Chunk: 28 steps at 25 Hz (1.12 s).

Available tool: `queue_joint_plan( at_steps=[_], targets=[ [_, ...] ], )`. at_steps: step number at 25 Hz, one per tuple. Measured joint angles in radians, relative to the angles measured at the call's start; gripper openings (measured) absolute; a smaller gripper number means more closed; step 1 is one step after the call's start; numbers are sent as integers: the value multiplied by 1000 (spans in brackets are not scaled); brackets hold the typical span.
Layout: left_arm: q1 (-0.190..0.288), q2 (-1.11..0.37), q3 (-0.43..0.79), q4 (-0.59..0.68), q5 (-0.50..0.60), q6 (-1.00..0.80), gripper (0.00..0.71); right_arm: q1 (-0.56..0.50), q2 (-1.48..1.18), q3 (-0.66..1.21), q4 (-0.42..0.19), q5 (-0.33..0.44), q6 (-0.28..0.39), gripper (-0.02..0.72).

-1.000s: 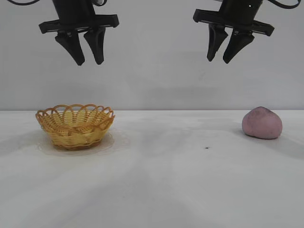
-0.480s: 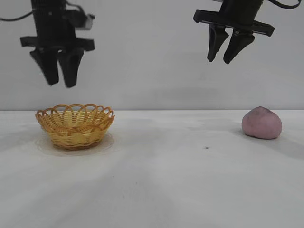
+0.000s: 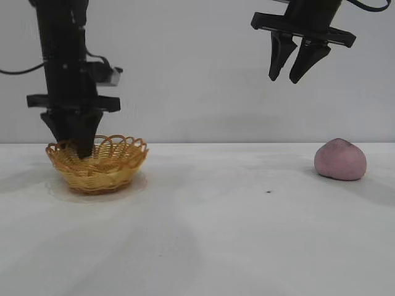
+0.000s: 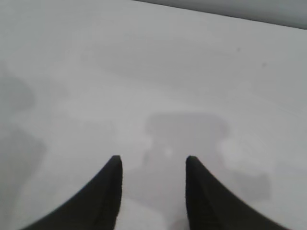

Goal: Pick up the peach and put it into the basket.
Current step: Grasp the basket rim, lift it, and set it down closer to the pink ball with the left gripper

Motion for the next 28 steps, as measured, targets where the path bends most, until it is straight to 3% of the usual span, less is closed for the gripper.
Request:
queue_joint_plan(
  at_steps=[3, 4, 7, 9, 12, 16, 18, 22, 28],
  targets=[
    [32, -25, 6, -119, 2, 1, 74, 0, 0, 0, 2, 0, -2, 265],
    [47, -48, 27, -172, -15, 1, 0, 0, 0, 0, 2, 0, -2, 265],
    [73, -181, 185, -385, -145, 40, 0, 0, 0, 0, 4, 0, -2, 265],
    [71, -311, 373, -587, -277, 94, 0, 0, 0, 0, 4, 2, -2, 265],
    [35, -467, 677, -1009, -517, 277, 0, 0, 0, 0, 4, 2, -2, 265],
    [-42, -512, 963, -1506, -685, 578, 0, 0, 0, 0, 4, -2, -2, 265],
    [-78, -512, 1028, -1604, -741, 644, 0, 0, 0, 0, 4, -2, -2, 265],
    [-128, -506, 1045, -1665, -783, 649, 0, 0, 0, 0, 8, -2, -3, 265],
    [-149, -429, 1045, -1670, -771, 632, 0, 0, 0, 0, 13, 8, -3, 265]
  ],
)
